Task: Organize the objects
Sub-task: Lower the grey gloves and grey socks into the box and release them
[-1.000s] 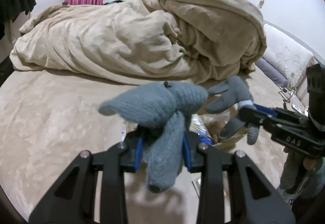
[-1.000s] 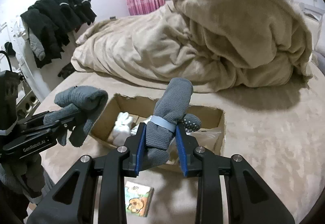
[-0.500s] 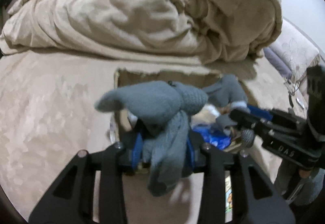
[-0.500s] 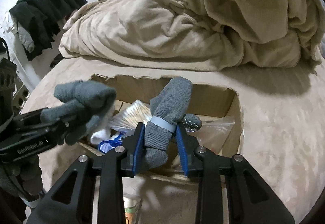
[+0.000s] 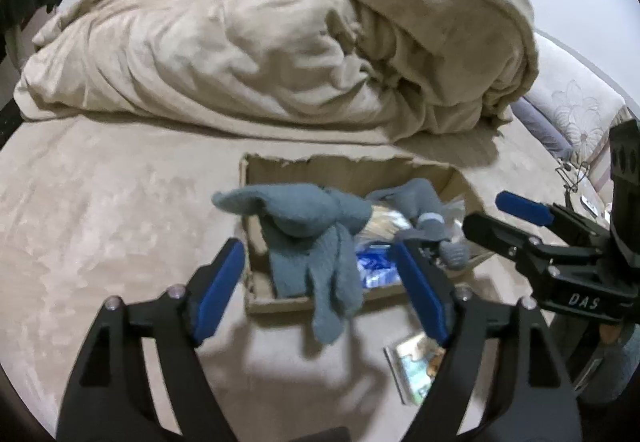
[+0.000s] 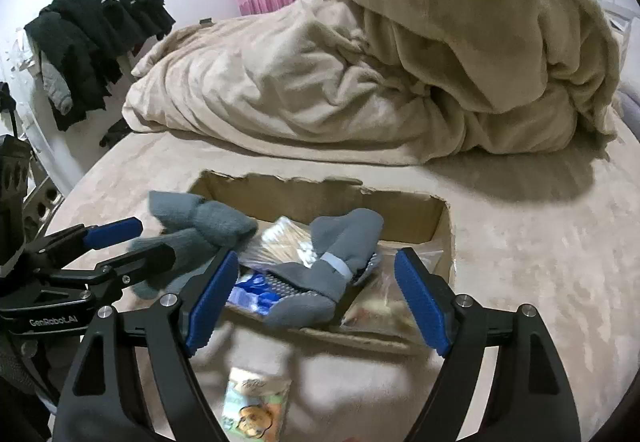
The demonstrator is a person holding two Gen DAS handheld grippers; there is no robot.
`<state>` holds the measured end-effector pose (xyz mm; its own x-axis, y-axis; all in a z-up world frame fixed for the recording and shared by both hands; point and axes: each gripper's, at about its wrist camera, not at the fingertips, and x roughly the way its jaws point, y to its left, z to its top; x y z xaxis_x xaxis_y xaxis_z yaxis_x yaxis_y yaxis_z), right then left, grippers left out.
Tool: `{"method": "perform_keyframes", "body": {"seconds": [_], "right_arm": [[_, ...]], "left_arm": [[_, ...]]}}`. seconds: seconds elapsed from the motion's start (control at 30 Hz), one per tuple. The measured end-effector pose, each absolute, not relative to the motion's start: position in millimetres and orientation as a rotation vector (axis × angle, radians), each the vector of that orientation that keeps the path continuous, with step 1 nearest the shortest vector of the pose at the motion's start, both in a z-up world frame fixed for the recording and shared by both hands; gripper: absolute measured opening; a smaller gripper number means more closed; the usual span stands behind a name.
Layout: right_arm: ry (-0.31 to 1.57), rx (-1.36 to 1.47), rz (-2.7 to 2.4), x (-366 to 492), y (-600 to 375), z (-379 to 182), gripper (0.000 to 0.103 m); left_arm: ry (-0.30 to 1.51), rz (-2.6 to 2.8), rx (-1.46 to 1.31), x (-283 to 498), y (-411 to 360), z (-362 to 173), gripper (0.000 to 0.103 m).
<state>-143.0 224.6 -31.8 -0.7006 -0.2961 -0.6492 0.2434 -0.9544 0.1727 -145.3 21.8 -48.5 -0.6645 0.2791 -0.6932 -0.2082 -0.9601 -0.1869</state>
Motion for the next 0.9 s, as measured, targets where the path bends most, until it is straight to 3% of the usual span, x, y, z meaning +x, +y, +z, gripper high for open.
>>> {"method": "perform_keyframes", "body": {"seconds": [0.23, 0.5, 0.9], "right_arm": [[-0.12, 0.973, -2.661, -114.6, 224.4, -7.5, 0.083], [-0.109, 0.913, -2.671, -78.8, 224.0, 15.0, 0.083], [-0.1, 0.887, -2.677, -37.6, 229.1, 23.2, 0.083]], "left_arm": [[-0.145, 2.669, -1.066, -112.4, 13.5, -20.4, 0.087], [-0.13, 2.694, -0.998, -71.1, 9.8, 4.4, 0.088], [-0.136, 2.704, -1.037, -35.3, 6.8, 0.7, 0.088]]}}
